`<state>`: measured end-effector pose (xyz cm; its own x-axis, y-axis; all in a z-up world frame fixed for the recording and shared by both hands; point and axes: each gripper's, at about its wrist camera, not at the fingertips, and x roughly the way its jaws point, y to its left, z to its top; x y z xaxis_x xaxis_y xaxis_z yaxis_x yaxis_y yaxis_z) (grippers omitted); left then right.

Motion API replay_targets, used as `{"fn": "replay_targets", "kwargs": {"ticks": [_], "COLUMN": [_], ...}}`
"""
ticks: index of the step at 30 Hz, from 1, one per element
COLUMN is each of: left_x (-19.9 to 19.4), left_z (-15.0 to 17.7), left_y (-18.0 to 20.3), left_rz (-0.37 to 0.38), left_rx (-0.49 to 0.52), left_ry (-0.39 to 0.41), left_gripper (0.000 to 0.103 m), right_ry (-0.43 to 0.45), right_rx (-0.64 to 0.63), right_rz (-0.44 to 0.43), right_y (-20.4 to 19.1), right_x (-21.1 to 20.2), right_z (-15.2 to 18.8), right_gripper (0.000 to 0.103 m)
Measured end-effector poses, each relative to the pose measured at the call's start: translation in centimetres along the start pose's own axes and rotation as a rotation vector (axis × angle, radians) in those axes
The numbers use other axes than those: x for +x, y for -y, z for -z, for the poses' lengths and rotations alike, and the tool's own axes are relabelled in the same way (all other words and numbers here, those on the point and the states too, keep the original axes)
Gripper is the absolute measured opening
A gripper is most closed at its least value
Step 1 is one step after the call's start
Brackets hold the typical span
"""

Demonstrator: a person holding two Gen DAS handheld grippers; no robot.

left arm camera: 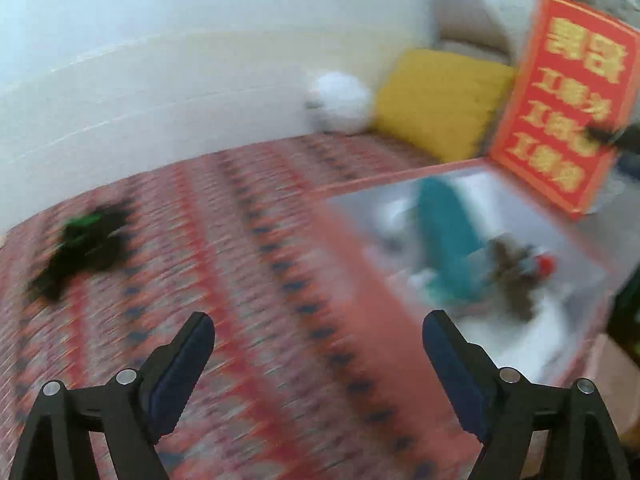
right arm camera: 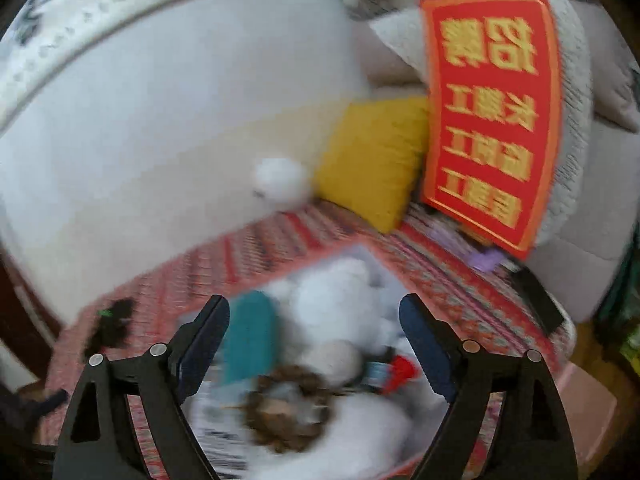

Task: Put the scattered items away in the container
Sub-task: 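Carry the red cone and bead bracelet into the pink box, open both tools, then grasp one black glove with the right tool while the left tool grasps the other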

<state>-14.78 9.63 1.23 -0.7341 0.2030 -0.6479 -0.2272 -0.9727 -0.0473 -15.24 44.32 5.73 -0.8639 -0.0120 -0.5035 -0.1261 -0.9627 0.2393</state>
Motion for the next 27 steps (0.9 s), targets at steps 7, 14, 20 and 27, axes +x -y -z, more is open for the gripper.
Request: {"fn": "replay_targets", "kwargs": {"ticks": [7, 14, 20, 27], "left_x": [-2.5, -1.3, 1.9, 5.7], "left_z": [6.5, 8.3, 9.9, 9.9], "left_y": [-13.5, -21.2, -25.0, -27.9], "left_rz": [-0.207, -0.255, -0.24, -0.22], "left_rx": [-0.183, -0.27, -0.341, -0.427], "left_ry": [-0.007, -0.018, -0.053, -0.122], "left_gripper": [0.091, 0.093, 0.093, 0.093], "right_ry": [0.034, -0.172, -0.264, -0.379], "right_rx": [-0.181, -0.348, -0.356, -0.281], "right_rz": [-0.247, -0.307, -0.272, -0.214], "right_y": [-15.2, -28.2, -31.8, -30.2], "right_x": [0.7, 7.4, 12.7, 18.5], "right_z": [4.2, 15.1, 18.8, 20.7], "right_gripper": [0.097, 0.098, 0.097, 0.098]}}
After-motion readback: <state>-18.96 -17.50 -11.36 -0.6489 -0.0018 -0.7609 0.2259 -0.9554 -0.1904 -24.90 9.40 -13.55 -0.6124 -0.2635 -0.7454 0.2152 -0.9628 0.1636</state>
